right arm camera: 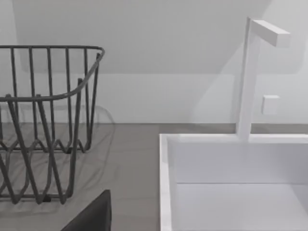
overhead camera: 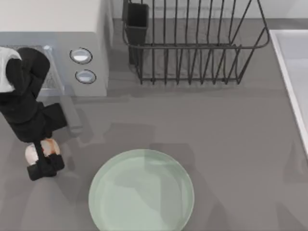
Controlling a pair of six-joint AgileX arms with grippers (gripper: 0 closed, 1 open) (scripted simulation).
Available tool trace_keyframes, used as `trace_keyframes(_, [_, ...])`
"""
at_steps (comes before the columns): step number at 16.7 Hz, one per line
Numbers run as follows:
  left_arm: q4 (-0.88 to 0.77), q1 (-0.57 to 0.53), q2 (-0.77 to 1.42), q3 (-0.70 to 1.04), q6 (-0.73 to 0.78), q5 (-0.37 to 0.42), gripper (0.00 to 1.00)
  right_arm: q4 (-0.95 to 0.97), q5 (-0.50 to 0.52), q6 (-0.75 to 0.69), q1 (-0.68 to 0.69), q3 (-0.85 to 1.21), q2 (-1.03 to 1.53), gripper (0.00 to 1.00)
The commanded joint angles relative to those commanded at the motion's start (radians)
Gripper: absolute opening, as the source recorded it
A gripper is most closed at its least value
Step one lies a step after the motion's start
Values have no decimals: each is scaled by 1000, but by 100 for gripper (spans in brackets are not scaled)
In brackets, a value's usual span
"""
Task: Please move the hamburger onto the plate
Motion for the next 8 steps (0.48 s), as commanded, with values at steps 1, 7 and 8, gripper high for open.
trace_keyframes(1, [0,0,0,0,0,0,2,0,0,0,0,0,0,100])
trace_keyframes(7, [0,0,0,0,0,0,0,0,0,0,0,0,0,100])
trace_keyframes(8, [0,0,0,0,0,0,0,0,0,0,0,0,0,100])
